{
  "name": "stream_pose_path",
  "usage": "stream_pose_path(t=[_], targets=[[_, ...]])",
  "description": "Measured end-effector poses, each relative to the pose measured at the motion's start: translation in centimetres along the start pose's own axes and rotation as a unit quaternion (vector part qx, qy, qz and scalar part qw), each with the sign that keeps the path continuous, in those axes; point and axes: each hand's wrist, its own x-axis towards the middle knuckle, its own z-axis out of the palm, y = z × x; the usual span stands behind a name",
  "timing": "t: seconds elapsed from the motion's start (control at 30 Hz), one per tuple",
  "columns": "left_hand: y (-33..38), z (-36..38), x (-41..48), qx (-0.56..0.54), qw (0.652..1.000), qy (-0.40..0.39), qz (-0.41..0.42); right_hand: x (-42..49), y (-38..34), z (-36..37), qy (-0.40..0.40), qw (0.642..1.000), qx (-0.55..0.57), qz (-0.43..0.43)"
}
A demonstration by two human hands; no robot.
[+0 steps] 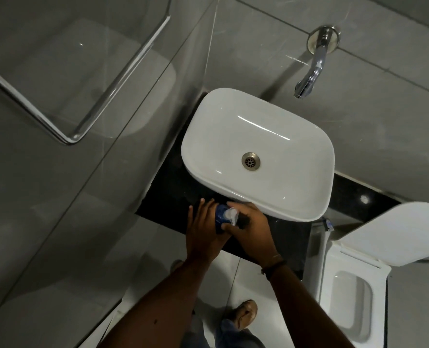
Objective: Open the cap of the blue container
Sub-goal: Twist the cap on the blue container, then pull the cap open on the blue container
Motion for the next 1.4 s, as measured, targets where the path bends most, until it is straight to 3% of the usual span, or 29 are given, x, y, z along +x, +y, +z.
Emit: stream_pose_path(t=[0.4, 0.6, 0.77, 1.03, 1.4], targets=[[-0.5, 0.3, 0.0, 0.010, 1.000, -0.017, 0.007, 0.5, -1.5, 1.7, 0.125, 0.985, -0.046, 0.108], [-0.5, 0.3, -0.1, 0.005, 1.000, -0.002, 0.012, 0.8, -2.3, 2.3, 0.136, 0.978, -0.008, 0.156], [-0.4, 0.3, -0.1, 0.001, 1.000, 0.018, 0.020, -0.7, -2.8, 1.3, 0.111, 0.984, -0.009, 0.136], [-0.3, 0.2, -0.1, 0.013, 1.000, 0.004, 0.011, -2.3, -3.9, 1.0, 0.180, 0.977, -0.005, 0.115], [-0.5, 0.6, -0.1, -0.007, 0.999, 0.034, 0.016, -2.2, -3.4, -0.2, 0.116, 0.989, -0.010, 0.092]])
